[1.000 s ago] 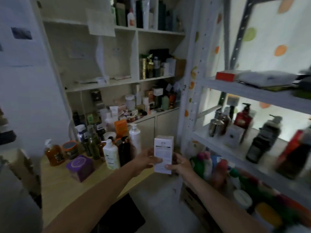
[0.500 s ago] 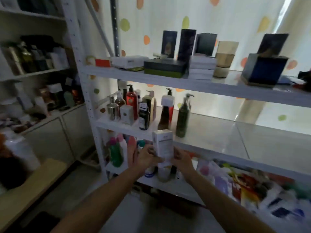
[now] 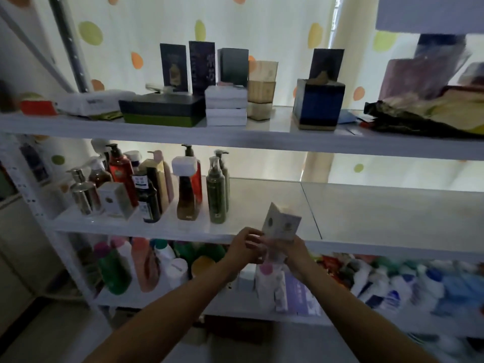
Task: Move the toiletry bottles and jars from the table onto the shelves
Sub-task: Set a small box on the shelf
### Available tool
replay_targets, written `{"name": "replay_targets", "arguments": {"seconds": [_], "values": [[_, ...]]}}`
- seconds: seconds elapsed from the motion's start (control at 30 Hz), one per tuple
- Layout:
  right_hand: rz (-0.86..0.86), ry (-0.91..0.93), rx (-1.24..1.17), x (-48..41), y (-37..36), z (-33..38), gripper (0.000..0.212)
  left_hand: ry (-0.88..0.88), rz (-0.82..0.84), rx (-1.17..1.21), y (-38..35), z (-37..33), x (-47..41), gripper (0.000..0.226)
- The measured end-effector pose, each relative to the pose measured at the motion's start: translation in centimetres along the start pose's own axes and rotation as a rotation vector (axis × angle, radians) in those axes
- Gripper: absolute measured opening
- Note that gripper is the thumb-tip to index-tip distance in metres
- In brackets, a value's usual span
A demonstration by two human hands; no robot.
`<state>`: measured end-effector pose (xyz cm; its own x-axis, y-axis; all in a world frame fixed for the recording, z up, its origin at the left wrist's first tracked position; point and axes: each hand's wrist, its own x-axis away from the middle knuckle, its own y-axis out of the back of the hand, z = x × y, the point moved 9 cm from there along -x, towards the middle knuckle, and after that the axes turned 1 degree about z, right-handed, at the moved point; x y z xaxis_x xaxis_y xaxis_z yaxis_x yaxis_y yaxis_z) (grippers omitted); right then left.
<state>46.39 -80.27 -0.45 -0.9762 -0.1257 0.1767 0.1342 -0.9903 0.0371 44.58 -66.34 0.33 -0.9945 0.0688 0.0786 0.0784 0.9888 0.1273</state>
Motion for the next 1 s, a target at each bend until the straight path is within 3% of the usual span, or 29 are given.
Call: {"name": "replay_targets", "arguments": {"seconds": [0.1, 0.2, 0.33, 0.47, 0.57, 0.67, 0.8, 0.9, 1.0], "values": [[0.023, -0.011, -0.105, -3.5, 0.5, 0.1, 0.029, -0.008, -0.017, -0.087, 0.8, 0.4, -3.9, 0.061], [0.068, 0.002, -0.104, -7.3, 0.0, 1.0, 0.031, -0.066, 0.004, -0.169, 1.9, 0.6, -8.3, 0.045], [0.095, 0.055, 0.024, -12.2, -0.5, 2.6, 0.066, -0.130, -0.102, -0.285, 3.9, 0.2, -13.5, 0.029], [0.104, 0.079, 0.196, -16.4, -1.6, 2.4, 0.050, -0.147, -0.177, -0.360, 5.1, 2.0, -16.8, 0.021], [0.076, 0.194, 0.431, -17.7, -2.7, 1.8, 0.053, -0.157, -0.267, -0.407, 6.3, 4.1, -18.0, 0.017], [0.065, 0.142, 0.442, -18.5, -2.4, 0.3, 0.056, -0.153, -0.288, -0.429, 6.4, 4.8, -18.8, 0.008], [0.074, 0.140, 0.437, -19.8, -2.2, 0.4, 0.064, -0.109, -0.299, -0.332, 6.0, 5.2, -19.0, 0.012], [-0.112, 0.132, 0.363, -19.7, -0.9, -1.0, 0.066, -0.051, -0.261, -0.052, 5.1, 6.7, -17.9, 0.035], [-0.130, 0.153, 0.340, -17.7, -1.2, -2.7, 0.049, -0.069, -0.207, 0.070, 4.1, 7.8, -16.9, 0.053]]}}
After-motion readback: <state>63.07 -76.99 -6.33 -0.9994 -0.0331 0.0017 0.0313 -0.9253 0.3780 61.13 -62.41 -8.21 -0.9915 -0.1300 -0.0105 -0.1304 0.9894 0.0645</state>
